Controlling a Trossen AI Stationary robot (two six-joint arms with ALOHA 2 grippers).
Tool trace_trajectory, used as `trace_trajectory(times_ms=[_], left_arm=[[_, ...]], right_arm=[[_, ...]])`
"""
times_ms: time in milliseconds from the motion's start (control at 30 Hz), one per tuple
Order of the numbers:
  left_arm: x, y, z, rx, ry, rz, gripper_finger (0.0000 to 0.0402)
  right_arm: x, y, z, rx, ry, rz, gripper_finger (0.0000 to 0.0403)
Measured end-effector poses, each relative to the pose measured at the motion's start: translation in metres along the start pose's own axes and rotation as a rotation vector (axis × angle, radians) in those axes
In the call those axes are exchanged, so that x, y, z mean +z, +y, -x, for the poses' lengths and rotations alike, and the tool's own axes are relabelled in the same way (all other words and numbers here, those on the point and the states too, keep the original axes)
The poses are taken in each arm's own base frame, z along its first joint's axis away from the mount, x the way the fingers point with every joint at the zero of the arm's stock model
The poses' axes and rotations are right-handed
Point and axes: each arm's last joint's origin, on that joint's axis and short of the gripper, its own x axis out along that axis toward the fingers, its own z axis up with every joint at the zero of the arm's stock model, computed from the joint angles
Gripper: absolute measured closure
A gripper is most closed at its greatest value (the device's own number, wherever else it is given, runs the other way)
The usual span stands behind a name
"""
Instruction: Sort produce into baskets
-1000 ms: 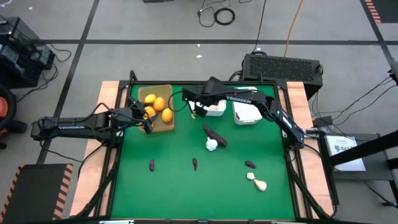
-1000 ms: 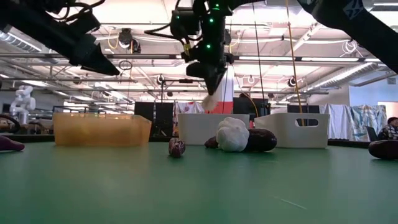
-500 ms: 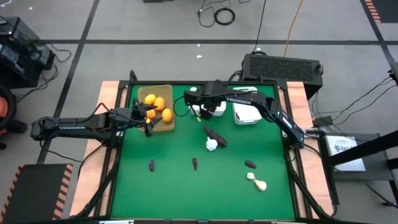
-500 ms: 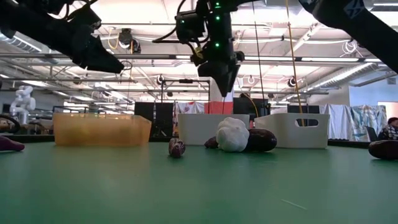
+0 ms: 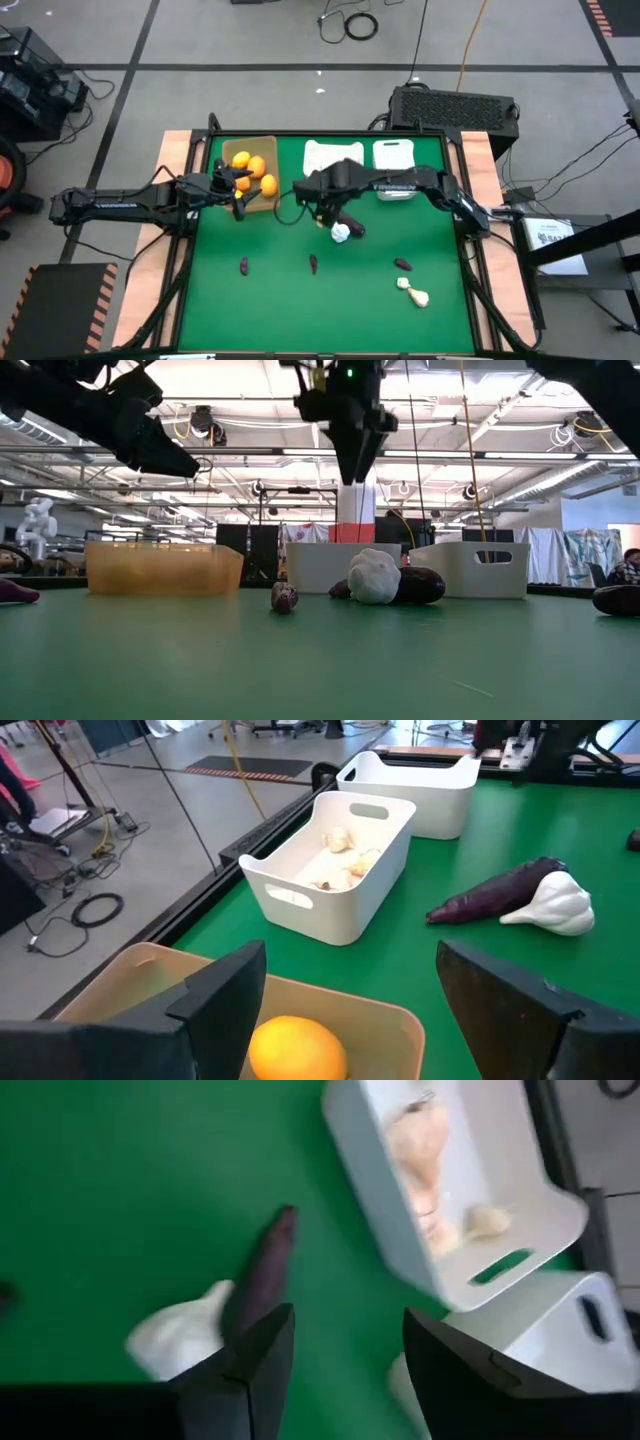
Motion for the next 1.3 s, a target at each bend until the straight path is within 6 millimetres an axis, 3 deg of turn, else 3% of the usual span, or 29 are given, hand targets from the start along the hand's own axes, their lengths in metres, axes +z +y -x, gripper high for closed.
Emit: trace_trajectory(times_ms=[200,300,467,767,967,1133,1300], left_arm=[[0.0,0.0,0.0,0.0,-0.001,0.0,0.01],[0.0,0.0,0.0,0.0,-0.001,0.0,0.01],[0.001,0.0,0.0,0.0,-0.012,0.001,0.01],[0.003,0.0,0.0,-0.016,-0.031,0.005,0.01],[0.003,0.0,0.0,-0.016,-0.031,0.002,0.01],[0.002,0.0,0.0,-0.016,-0.02,-0.002,0.01],[0.002,-0.001,-0.001,-0.016,-0.016,-0.003,0.01]], right_arm=[[-0.017,0.036,0.012,0.034,-0.039,-0.182,0.0223],[-0.023,0.048,0.012,0.051,-0.038,-0.184,0.0215],[-0.027,0.054,0.006,0.111,0.029,-0.152,0.018],[-0.034,0.058,-0.032,0.126,0.174,-0.199,0.0081],[-0.046,0.076,-0.031,0.183,0.207,-0.181,0.0052],[-0.087,0.101,-0.013,0.107,0.336,-0.169,0.005],[-0.134,0.131,-0.01,0.149,0.549,-0.213,0.005]])
